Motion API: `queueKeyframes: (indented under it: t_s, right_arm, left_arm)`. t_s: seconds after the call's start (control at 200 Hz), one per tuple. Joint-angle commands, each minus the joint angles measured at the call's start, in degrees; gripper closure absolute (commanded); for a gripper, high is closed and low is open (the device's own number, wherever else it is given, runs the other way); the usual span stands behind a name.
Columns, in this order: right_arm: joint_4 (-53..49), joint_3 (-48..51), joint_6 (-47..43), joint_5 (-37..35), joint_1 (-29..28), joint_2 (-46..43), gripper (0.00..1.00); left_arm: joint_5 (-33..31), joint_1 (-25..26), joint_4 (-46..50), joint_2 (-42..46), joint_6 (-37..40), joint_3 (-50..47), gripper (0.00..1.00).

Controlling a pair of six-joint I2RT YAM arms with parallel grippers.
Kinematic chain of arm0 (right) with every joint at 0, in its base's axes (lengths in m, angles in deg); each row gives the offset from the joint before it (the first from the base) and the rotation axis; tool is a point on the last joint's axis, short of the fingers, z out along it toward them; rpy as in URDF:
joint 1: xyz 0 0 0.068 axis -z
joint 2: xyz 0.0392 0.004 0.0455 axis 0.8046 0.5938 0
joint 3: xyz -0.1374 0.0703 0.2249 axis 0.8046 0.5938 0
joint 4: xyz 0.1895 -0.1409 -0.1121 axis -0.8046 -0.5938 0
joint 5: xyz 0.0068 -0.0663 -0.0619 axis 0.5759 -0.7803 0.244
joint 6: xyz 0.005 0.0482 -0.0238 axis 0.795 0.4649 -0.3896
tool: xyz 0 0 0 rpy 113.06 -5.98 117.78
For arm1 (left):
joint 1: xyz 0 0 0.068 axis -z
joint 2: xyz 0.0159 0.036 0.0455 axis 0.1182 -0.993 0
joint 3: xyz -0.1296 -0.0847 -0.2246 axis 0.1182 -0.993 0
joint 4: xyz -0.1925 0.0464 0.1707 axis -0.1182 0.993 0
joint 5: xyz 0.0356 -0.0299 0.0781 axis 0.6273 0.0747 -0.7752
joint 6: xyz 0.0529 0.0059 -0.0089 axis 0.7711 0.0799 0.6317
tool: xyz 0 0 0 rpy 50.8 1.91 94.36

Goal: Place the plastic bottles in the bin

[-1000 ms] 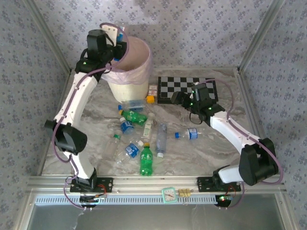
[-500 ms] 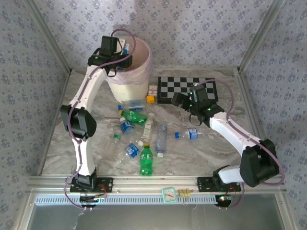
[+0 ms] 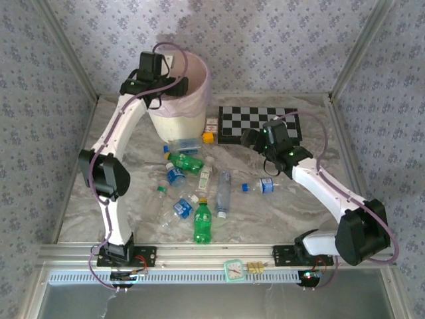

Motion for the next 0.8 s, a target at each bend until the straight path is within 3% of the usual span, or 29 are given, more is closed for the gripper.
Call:
queueKeyframes:
  t_s: [0.0,0.275,0.495,0.795]
  right_arm:
    - [-8.17,-1.08,4.47,-3.36,-0.39,-1.45,0.0]
    - [-17.6,4.62,13.77,-4.68,-0.17,-7.54,0.0]
    - [-20.93,9.78,24.04,-4.11,-1.06,-9.02,0.0]
    - [-14.06,17.1,33.64,-3.29,-1.03,-8.79,0.0]
  left_arm:
    - [-0.22,3.29,-11.4,9.39,-1.05,-7.77,0.05]
    - [-3.81,11.81,-29.23,22.81,-2.31,-30.91,0.0]
    - [0.13,17.45,-42.73,27.77,-12.34,-47.48,0.0]
    - [-0.22,20.34,-38.09,23.04,-19.96,-50.92,0.0]
